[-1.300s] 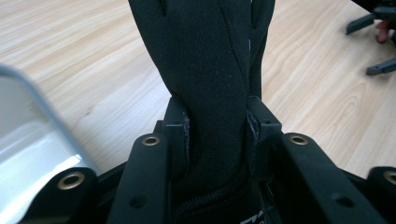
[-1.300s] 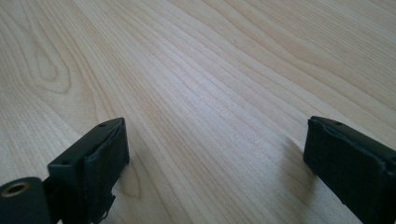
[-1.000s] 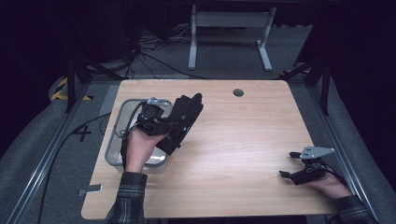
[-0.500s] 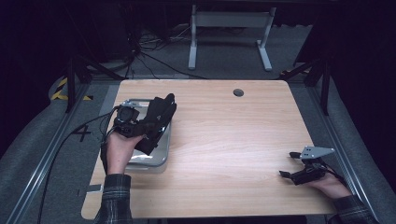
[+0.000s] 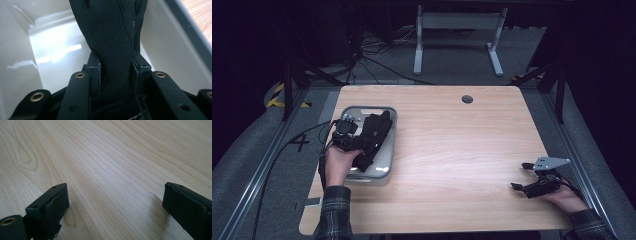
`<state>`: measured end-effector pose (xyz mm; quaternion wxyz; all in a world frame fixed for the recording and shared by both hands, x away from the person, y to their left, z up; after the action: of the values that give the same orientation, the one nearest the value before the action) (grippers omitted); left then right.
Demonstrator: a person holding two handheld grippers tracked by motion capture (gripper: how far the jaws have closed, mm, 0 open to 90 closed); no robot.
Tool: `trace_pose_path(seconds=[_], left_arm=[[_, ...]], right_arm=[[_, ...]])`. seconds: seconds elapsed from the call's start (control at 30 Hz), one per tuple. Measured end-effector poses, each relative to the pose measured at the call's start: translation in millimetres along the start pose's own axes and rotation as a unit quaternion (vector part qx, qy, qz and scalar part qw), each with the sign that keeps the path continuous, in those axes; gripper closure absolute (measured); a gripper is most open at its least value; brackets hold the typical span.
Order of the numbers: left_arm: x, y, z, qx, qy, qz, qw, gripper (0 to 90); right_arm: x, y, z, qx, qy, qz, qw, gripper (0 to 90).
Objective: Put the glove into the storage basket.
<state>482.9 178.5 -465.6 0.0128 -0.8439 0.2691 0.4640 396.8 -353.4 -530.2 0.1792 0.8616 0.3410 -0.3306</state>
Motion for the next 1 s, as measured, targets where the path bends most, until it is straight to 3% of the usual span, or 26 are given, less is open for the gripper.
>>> trace_pose_path(seconds=[0.23, 0.4, 0.43, 0.47, 0.53, 0.57, 0.77, 1.0], left_arm=[[5.4, -5.1, 3.3, -0.005, -0.010, -0.005, 0.9999, 61.6], [5.2, -9.7, 1.8, 0.002, -0.001, -0.021, 0.9998, 41.1], [4.3, -10.8, 1.1, 0.000, 0.005, -0.023, 0.9997, 41.1], [2.6, -12.0, 0.4, 0.003, 0.011, -0.030, 0.9995, 32.6], [1.4, -12.4, 0.0, 0.007, 0.013, -0.037, 0.9992, 29.3], [-0.2, -11.0, -0.9, 0.010, 0.017, -0.038, 0.9991, 24.3], [-2.5, 2.7, -7.8, 0.023, 0.027, -0.034, 0.9988, 15.4], [-4.3, 23.5, -17.2, 0.039, 0.038, -0.015, 0.9984, 14.9]], right_arm=[[0.0, 0.0, 0.0, 0.000, 0.000, 0.000, 1.0000, 7.6], [0.0, 0.0, 0.0, 0.000, 0.000, 0.000, 1.0000, 7.5], [0.0, 0.0, 0.0, 0.000, 0.000, 0.000, 1.0000, 7.5], [0.0, 0.0, 0.0, 0.000, 0.000, 0.000, 1.0000, 7.5], [0.0, 0.0, 0.0, 0.000, 0.000, 0.000, 1.0000, 7.6], [0.0, 0.0, 0.0, 0.000, 0.000, 0.000, 1.0000, 7.5], [0.0, 0.0, 0.0, 0.000, 0.000, 0.000, 1.0000, 7.6], [0.0, 0.0, 0.0, 0.000, 0.000, 0.000, 1.0000, 7.5]])
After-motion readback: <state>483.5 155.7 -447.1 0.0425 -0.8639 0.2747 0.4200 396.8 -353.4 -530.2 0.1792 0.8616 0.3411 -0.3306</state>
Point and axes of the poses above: each handheld gripper's, and its own axes: x roughly forward along the jaws, z roughly out of its underside, y roughly to its right, the point moved 9 cm from there along x, roughly forward along the jaws, and after that the axes turned 5 degrees about z, right-handed, at the moved point
